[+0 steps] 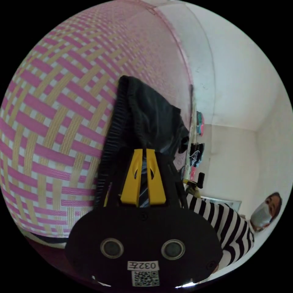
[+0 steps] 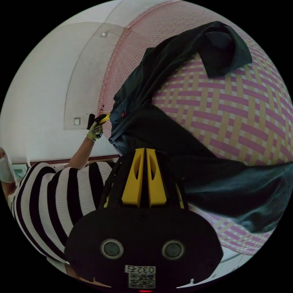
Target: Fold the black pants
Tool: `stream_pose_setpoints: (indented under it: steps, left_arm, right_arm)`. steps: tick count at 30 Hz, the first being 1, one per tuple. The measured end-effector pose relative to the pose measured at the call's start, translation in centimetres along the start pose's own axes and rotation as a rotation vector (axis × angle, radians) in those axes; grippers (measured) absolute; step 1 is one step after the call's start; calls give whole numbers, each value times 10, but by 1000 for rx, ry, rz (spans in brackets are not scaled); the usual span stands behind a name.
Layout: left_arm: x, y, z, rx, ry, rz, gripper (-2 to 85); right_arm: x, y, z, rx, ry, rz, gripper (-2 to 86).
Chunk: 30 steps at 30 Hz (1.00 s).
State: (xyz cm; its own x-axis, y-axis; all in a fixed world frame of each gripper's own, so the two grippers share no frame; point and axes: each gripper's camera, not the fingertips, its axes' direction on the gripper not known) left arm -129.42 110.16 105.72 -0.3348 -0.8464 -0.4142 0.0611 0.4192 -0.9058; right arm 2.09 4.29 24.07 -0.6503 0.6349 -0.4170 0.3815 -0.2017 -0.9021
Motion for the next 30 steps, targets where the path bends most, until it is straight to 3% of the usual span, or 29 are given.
stream_pose_setpoints:
  steps: [5,7,10,12,14,18,23,30]
  left_arm:
    - [69,2,-46,97,-64,200,-11]
    - [48,-11,-34,37,-294,88,-11]
    - [4,-13,-14,9,-394,-83,-14]
    - [16,-1,-23,120,-359,-56,-14]
    - [14,-1,-24,93,-337,-78,-7]
    - [8,-4,-51,113,-120,-89,34]
    - [12,-14,-101,280,-86,-108,41]
    - [-13,-57,-92,83,-42,-283,56]
  right_arm:
    - [9,0,-2,14,18,12,-9]
    - [14,-3,2,4,21,20,-9]
    - [17,-8,9,-16,25,14,-9]
    - [14,-9,10,-16,37,-3,-9]
    - [16,-7,10,-7,31,-3,-9]
    - [27,-4,17,-19,14,28,-9]
    - [32,-8,21,-10,7,42,-9]
    - [28,-17,36,-34,20,34,-10]
